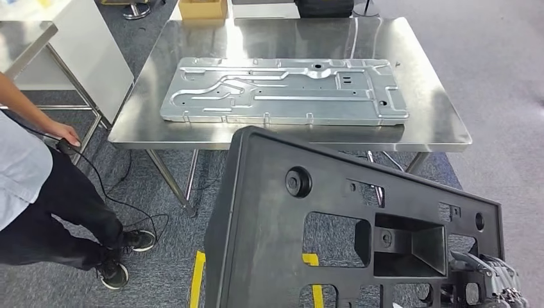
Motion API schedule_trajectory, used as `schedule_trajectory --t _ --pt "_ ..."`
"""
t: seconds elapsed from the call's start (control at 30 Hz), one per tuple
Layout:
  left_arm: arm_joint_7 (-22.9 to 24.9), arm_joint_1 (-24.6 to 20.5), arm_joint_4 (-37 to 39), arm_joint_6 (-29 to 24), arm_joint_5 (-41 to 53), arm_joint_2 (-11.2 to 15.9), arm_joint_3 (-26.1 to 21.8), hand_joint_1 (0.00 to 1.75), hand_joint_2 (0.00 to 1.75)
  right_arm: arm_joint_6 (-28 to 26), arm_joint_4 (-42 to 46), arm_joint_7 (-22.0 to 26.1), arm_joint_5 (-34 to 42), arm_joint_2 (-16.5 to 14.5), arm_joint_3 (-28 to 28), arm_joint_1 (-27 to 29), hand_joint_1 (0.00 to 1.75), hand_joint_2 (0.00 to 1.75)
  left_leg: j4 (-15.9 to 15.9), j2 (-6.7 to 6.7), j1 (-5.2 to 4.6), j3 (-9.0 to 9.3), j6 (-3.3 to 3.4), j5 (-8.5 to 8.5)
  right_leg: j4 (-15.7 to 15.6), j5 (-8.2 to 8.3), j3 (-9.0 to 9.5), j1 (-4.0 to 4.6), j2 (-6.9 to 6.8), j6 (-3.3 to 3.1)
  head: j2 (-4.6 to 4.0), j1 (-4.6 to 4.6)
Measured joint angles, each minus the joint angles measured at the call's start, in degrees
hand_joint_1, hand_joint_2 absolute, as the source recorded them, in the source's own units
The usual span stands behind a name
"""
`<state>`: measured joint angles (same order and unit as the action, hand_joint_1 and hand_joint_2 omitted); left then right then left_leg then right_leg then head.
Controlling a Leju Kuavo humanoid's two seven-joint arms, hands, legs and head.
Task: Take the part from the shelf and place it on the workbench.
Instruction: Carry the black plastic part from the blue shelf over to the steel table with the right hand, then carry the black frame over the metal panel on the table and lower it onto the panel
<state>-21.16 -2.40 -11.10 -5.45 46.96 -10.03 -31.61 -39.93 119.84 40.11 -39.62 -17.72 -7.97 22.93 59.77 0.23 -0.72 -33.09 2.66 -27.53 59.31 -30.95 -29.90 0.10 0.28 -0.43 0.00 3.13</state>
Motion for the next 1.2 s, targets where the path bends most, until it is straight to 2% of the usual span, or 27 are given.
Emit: schedule_trajectory --t 0.07,0.13,0.2,0.23,0.27,0.3,0.37,0.4,0.43,0.47,0.57,0.63,0.67,0.73,0.77,0.8,0.83,0.9,0.93,0.97,1.0,1.03,1.1,1.13,1.17,1.2 --pt "-0.02 0.06 0.00 0.06 0.09 -0.04 -0.01 0.00 1.75 0.00 0.38 0.00 -0.45 0.17 0.18 -0.27 1.75 1.75 -1.26 -0.07 0.17 0.82 0.24 0.29 -0.21 -0.22 0.41 -0.06 -0.14 0.61 0.00 -0.02" --pt "-0.02 0.12 0.00 0.16 0.23 -0.07 -0.02 0.00 1.75 -0.01 0.71 0.02 -0.84 0.42 0.30 -0.65 1.75 1.75 -2.80 -0.06 0.67 2.11 0.48 0.66 2.53 -1.61 -0.60 -0.07 -0.22 1.19 0.00 0.01" --pt "-0.02 0.02 0.00 0.30 0.48 -0.10 -0.02 0.00 1.75 -0.02 0.81 0.02 -1.11 0.81 0.35 -0.97 1.75 1.75 -3.29 -0.01 0.86 2.90 0.60 0.43 9.20 -4.07 -4.44 -0.53 -0.21 1.78 0.00 0.04" --pt "-0.02 -0.01 0.00 0.37 0.62 -0.13 -0.02 0.00 1.75 -0.02 0.81 0.02 -1.27 1.03 0.38 -1.05 1.75 1.75 -3.29 -0.02 0.91 3.22 0.58 0.14 12.33 -4.76 -6.63 -0.81 -0.22 2.10 0.00 0.03" --pt "-0.02 -0.01 0.00 0.43 0.75 -0.15 -0.02 0.00 1.75 -0.02 0.81 0.01 -1.42 1.22 0.40 -1.09 1.75 1.75 -3.25 -0.04 0.98 3.64 0.47 -0.26 14.00 -4.43 -8.20 -1.09 -0.24 2.39 0.00 0.03" --pt "-0.01 0.02 0.00 0.50 0.85 -0.16 -0.02 0.00 1.75 -0.02 0.81 0.01 -1.55 1.39 0.41 -1.19 1.75 1.75 -3.19 -0.07 1.09 4.16 0.30 -0.73 13.68 -2.99 -8.79 -1.34 -0.25 2.65 0.00 0.03" --pt "0.02 0.09 0.00 0.69 1.09 -0.19 -0.02 0.00 1.75 -0.02 0.81 0.01 -1.72 1.75 0.41 -1.62 1.75 1.75 -2.97 -0.13 1.38 5.38 -0.28 -1.86 7.78 1.97 -7.23 -1.75 -0.31 3.07 0.00 0.04" --pt "0.05 0.07 0.00 0.77 1.20 -0.18 -0.02 0.00 1.75 -0.02 0.79 0.01 -1.82 1.96 0.41 -1.95 1.75 1.75 -2.76 -0.16 1.38 5.82 -0.69 -2.50 4.59 3.70 -6.01 -1.75 -0.34 3.14 0.00 0.08" --pt "0.07 -0.01 0.00 0.83 1.29 -0.18 -0.02 0.00 1.75 -0.01 0.80 0.01 -1.93 2.15 0.42 -2.29 1.75 1.75 -2.59 -0.18 1.35 6.09 -1.09 -3.04 2.28 4.53 -5.01 -1.74 -0.34 2.83 0.00 0.08" --pt "0.07 -0.12 0.00 0.84 1.37 -0.17 -0.02 0.00 1.75 0.02 0.80 0.01 -2.06 2.33 0.44 -2.57 1.75 1.75 -2.48 -0.20 1.25 6.18 -1.45 -3.46 1.19 4.48 -4.50 -1.64 -0.33 2.38 0.00 0.09" --pt "0.08 -0.46 -0.01 0.84 1.72 -0.15 -0.02 0.00 1.75 0.06 0.81 0.01 -2.32 2.69 0.51 -3.16 1.75 1.75 -2.57 -0.13 1.33 6.58 -2.30 -4.09 0.78 3.56 -4.08 -1.38 -0.16 0.78 0.00 0.00" --pt "0.08 -0.62 -0.02 0.83 1.85 -0.14 -0.02 0.00 1.75 0.05 0.80 0.01 -2.38 2.85 0.57 -3.62 1.75 1.75 -0.26 -0.07 1.46 5.83 -2.79 -5.31 0.36 3.21 -3.39 -1.46 -0.21 -0.01 0.00 -0.07" --pt "0.08 -0.63 -0.02 0.82 1.89 -0.13 -0.02 0.00 1.75 0.04 0.80 0.02 -2.40 2.93 0.63 -3.87 1.75 1.75 2.64 -0.06 1.48 4.31 -2.94 -6.44 0.19 3.03 -3.04 -1.46 -0.29 -0.32 0.00 -0.13" --pt "0.07 -0.57 -0.02 0.83 1.91 -0.13 -0.02 0.00 1.75 0.04 0.78 0.02 -2.39 3.04 0.75 -4.33 1.75 1.75 10.56 -0.07 1.48 -0.79 -3.00 -8.84 0.11 2.54 -2.58 -1.25 -0.36 -0.72 0.00 -0.17" --pt "0.08 -0.46 -0.02 0.84 1.91 -0.13 -0.02 0.00 1.75 0.04 0.75 0.02 -2.35 3.09 0.80 -4.47 1.75 1.75 13.38 -0.07 1.47 -3.06 -2.92 -9.02 0.11 2.25 -2.30 -1.11 -0.31 -0.82 0.00 -0.17" --pt "0.08 -0.33 -0.02 0.84 1.92 -0.12 -0.02 0.00 1.75 0.04 0.73 0.02 -2.30 3.11 0.83 -4.56 1.75 1.75 14.29 -0.07 1.43 -4.46 -2.74 -8.01 0.11 1.90 -1.89 -0.96 -0.21 -0.87 -0.01 -0.17" --pt "0.09 -0.21 -0.02 0.84 1.93 -0.12 -0.02 0.00 1.75 0.04 0.69 0.01 -2.25 3.14 0.86 -4.61 1.75 1.75 13.04 -0.09 1.36 -4.80 -2.43 -5.87 0.10 1.53 -1.35 -0.84 -0.10 -0.87 -0.01 -0.18" --pt "0.12 -0.07 -0.02 0.84 1.96 -0.09 -0.02 0.00 1.75 0.04 0.64 0.01 -2.15 3.18 0.97 -4.73 1.75 1.75 6.62 -0.15 0.98 -3.26 -1.36 -0.56 0.04 0.71 -0.26 -0.69 0.03 -0.74 -0.01 -0.14" --pt "0.14 -0.05 -0.02 0.84 1.97 -0.05 -0.02 0.00 1.75 0.04 0.61 0.02 -2.13 3.21 1.03 -4.83 1.75 1.75 3.64 -0.16 0.71 -2.32 -0.81 1.05 0.05 0.33 0.05 -0.59 0.08 -0.54 0.00 -0.11" --pt "0.18 -0.09 -0.02 0.83 1.98 -0.01 -0.02 0.00 1.75 0.04 0.58 0.02 -2.09 3.24 1.10 -4.89 1.75 1.75 1.60 -0.13 0.45 -1.63 -0.43 1.62 0.03 0.06 0.14 -0.60 0.08 -0.26 0.00 -0.14" --pt "0.21 -0.15 -0.02 0.83 2.00 0.03 -0.02 0.00 1.75 0.04 0.56 0.02 -2.06 3.28 1.15 -4.93 1.75 1.75 0.67 -0.10 0.25 -1.27 -0.20 1.41 -0.06 -0.12 0.10 -0.66 0.08 0.07 0.00 -0.16" --pt "0.22 -0.21 -0.02 0.82 2.01 0.04 -0.02 0.00 1.75 0.04 0.55 0.01 -2.04 3.34 1.19 -4.98 1.75 1.75 0.05 -0.08 0.12 -1.07 -0.17 1.13 -0.22 -0.22 0.16 -0.67 0.06 0.44 0.00 -0.22" --pt "0.25 -0.12 -0.02 0.83 2.02 0.04 -0.02 0.00 1.75 0.04 0.55 0.01 -2.00 3.50 1.22 -5.04 1.75 1.75 -1.22 -0.11 0.46 -0.13 -0.05 1.07 -0.18 -0.54 0.58 -0.74 -0.12 1.08 0.00 -0.24" --pt "0.25 -0.06 -0.02 0.83 2.04 0.03 -0.03 0.00 1.75 0.04 0.54 0.02 -1.93 3.57 1.24 -5.10 1.75 1.75 -1.90 -0.11 0.65 0.52 0.11 1.10 0.97 -1.12 0.24 -0.73 -0.19 1.35 0.00 -0.20" --pt "0.25 -0.04 -0.02 0.83 2.09 0.02 -0.03 0.00 1.75 0.04 0.52 0.02 -1.83 3.67 1.24 -5.13 1.75 1.75 -2.43 -0.10 0.85 1.16 0.29 1.05 3.38 -2.12 -0.91 -0.74 -0.25 1.57 0.00 -0.14" --pt "0.25 -0.08 -0.02 0.84 2.14 0.01 -0.03 0.00 1.75 0.04 0.45 0.02 -1.71 3.78 1.24 -5.16 1.75 1.75 -2.63 -0.09 0.80 1.60 0.45 0.81 6.87 -3.40 -2.96 -0.80 -0.26 1.77 0.00 -0.06"
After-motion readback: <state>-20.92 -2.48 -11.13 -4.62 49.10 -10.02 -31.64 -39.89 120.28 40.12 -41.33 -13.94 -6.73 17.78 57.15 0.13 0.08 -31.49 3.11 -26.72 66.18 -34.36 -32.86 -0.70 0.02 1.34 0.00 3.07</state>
